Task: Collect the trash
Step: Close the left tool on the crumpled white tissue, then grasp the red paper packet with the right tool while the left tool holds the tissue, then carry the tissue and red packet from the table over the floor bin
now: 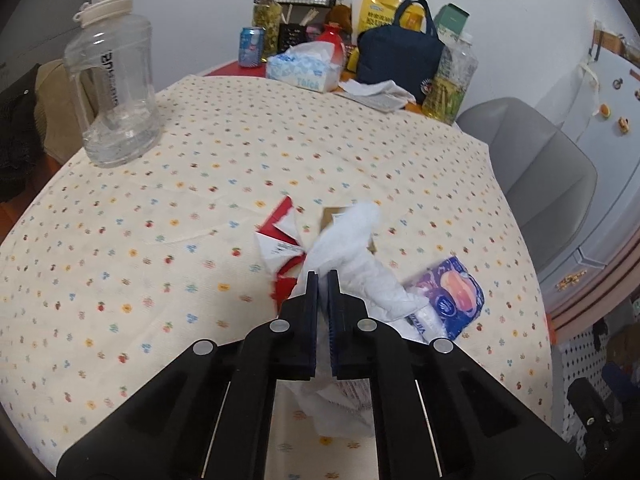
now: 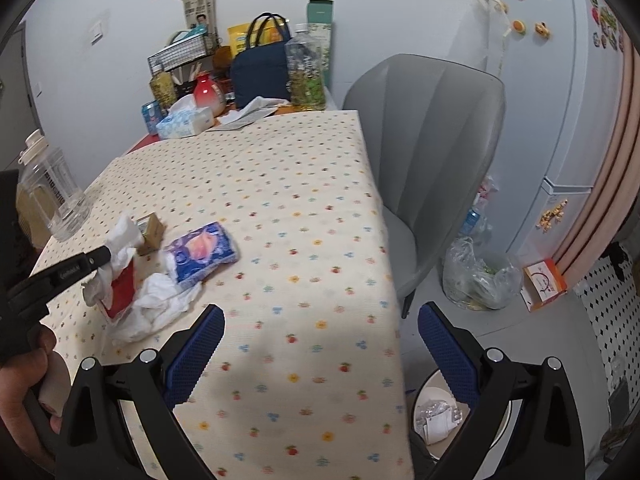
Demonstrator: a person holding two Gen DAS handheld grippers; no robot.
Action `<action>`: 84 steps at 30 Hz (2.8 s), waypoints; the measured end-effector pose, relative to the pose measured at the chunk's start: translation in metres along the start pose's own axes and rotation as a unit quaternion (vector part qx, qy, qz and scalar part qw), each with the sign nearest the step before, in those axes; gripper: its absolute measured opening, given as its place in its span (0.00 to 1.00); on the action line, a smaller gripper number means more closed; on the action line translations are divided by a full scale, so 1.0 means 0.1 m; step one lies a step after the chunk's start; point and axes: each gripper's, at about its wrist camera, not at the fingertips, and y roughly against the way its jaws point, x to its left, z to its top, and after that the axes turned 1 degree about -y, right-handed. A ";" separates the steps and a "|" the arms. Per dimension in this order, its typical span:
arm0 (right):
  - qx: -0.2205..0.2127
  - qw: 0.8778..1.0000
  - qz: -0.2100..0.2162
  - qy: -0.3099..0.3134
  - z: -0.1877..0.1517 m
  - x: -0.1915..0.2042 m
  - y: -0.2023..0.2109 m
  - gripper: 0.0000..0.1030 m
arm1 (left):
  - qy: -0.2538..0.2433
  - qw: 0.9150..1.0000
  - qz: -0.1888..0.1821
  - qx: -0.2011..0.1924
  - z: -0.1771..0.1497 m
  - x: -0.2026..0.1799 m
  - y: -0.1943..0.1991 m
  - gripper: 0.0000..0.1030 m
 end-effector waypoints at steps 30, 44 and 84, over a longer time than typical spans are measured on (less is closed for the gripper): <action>0.046 0.983 0.122 0.130 -0.14 1.54 -0.18 0.62 | 0.085 0.993 0.086 -0.014 -0.25 1.24 0.27 0.05; 0.072 0.974 0.150 0.155 -0.16 1.88 -0.33 0.02 | 0.080 0.993 0.084 -0.010 -0.35 1.26 0.29 0.05; 0.002 0.998 0.060 0.008 0.11 -0.12 0.25 0.02 | -0.073 0.997 -0.019 -0.023 -0.28 -0.73 0.40 0.05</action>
